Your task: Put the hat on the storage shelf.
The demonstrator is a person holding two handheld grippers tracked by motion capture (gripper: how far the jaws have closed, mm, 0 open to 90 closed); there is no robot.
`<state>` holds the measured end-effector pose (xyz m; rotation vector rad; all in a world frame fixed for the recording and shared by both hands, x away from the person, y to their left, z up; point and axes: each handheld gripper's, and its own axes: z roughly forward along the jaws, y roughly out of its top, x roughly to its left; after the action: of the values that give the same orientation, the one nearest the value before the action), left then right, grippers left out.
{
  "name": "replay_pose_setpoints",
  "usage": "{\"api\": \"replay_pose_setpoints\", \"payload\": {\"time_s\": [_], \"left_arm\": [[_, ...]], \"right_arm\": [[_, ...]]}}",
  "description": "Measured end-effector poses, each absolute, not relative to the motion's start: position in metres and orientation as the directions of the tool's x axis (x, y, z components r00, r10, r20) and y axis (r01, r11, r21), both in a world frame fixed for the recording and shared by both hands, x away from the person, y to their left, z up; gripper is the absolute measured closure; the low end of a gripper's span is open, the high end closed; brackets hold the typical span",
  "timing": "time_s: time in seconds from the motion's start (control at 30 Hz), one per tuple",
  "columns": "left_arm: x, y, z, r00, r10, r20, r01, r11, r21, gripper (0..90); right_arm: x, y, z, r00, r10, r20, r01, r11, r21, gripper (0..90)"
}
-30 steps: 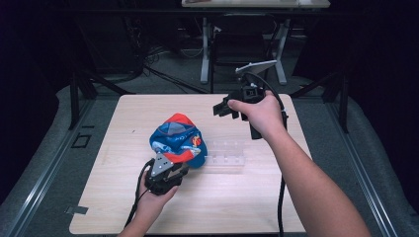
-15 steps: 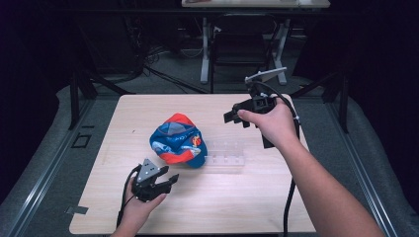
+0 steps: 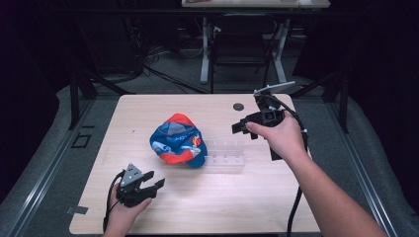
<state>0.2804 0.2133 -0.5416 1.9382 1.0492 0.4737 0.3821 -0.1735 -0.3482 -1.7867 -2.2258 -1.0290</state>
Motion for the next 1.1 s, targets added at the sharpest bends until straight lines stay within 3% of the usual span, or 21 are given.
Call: {"api": "replay_pose_setpoints", "payload": {"time_s": [1.1], "left_arm": [[0.277,0.214,-0.551,0.578,0.812,-0.081,0.502,-0.275,0.82,49.0]], "right_arm": [[0.307,-0.215,-0.446,-0.314,0.85,0.422,0.884,0.1,0.456,52.8]]}}
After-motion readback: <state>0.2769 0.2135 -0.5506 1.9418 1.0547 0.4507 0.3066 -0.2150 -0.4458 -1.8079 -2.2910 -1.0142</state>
